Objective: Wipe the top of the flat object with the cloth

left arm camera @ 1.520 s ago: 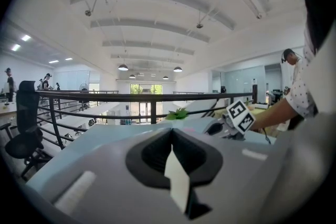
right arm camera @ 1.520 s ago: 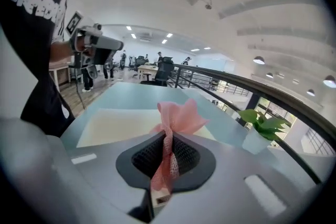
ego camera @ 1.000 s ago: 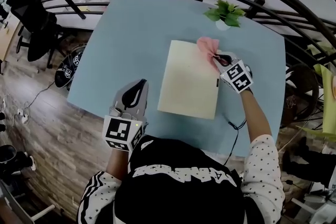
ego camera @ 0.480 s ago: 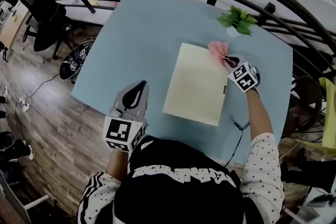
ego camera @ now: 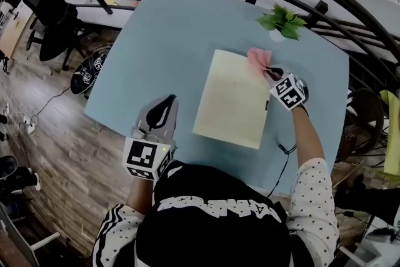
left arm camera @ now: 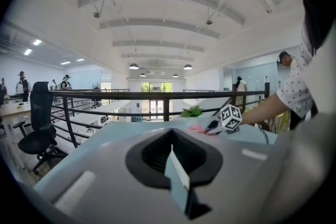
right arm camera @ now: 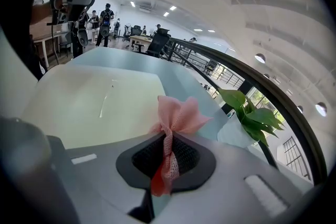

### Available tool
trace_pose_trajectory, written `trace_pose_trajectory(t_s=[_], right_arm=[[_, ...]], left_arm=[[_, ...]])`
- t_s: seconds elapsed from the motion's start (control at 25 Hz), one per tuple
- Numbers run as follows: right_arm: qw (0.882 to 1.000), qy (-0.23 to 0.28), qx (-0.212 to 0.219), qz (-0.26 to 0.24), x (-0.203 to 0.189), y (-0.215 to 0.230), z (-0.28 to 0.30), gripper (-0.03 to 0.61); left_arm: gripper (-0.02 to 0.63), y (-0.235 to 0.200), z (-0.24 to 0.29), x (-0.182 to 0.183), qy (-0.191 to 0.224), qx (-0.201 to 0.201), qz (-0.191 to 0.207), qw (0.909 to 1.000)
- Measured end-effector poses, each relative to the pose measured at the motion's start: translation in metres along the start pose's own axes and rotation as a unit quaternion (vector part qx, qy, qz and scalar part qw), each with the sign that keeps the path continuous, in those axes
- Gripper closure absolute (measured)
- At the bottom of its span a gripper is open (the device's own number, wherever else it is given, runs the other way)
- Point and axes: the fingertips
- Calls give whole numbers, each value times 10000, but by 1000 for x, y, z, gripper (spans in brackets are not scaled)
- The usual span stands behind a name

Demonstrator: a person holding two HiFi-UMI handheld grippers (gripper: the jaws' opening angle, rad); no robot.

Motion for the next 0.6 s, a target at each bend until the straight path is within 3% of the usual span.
trace_pose_trajectory(t_s=[0.6], right_arm=[[9992, 118, 236, -290, 4, -33, -15, 561]], left_arm=[[614, 22, 7, 0, 1, -211, 58, 9998]])
Point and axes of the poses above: the fingertips, and each gripper's own axes: z forward along the fingers, y to its right, x out of its top, and after that the axes turned 7 degrees about -z, right-handed
